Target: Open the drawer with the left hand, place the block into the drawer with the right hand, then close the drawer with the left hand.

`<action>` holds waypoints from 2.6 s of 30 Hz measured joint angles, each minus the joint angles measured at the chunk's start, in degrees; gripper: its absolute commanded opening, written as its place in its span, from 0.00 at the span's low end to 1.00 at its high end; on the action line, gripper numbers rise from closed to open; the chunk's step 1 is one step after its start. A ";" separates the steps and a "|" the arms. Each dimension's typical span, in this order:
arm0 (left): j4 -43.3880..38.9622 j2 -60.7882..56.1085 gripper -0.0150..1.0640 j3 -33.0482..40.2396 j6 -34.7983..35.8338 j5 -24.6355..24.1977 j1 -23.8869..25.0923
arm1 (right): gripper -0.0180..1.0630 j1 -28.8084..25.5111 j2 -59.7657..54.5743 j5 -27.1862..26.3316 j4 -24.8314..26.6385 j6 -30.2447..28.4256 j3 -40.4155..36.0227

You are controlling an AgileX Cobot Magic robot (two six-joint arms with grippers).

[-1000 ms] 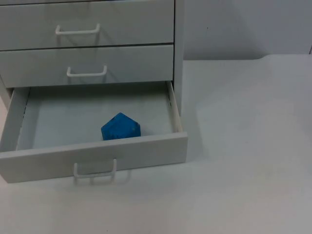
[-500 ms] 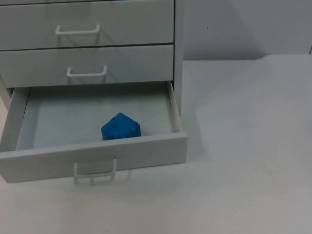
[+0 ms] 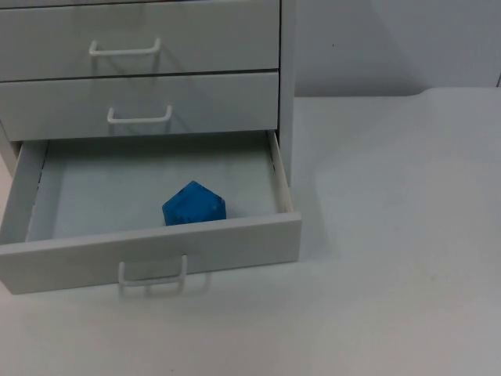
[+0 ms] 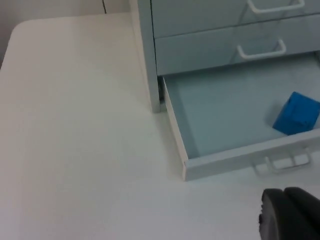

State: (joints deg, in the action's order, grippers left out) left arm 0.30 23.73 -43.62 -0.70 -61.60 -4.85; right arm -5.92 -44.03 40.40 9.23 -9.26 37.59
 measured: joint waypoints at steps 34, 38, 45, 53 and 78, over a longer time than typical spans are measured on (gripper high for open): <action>-8.52 35.50 0.01 -1.02 -8.93 5.18 -25.95 | 0.60 0.00 0.00 9.42 -13.02 9.56 1.05; -15.00 39.33 0.01 -1.39 -6.05 6.11 -35.22 | 0.60 0.00 0.00 8.48 -13.26 9.68 1.05; -32.98 46.75 0.01 -1.39 6.88 9.30 -53.82 | 0.60 0.00 0.00 5.80 -13.36 9.68 -0.64; -51.55 55.09 0.01 2.79 22.92 12.06 -62.32 | 0.60 0.00 0.00 4.47 -13.36 9.91 -1.11; -92.14 82.29 0.01 8.37 68.54 21.07 -59.52 | 0.60 0.00 0.00 2.66 -12.45 10.13 -1.36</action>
State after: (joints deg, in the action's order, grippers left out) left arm -91.83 106.01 -35.25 67.84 -40.52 -64.38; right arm -5.92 -44.03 43.06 -3.23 0.87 36.23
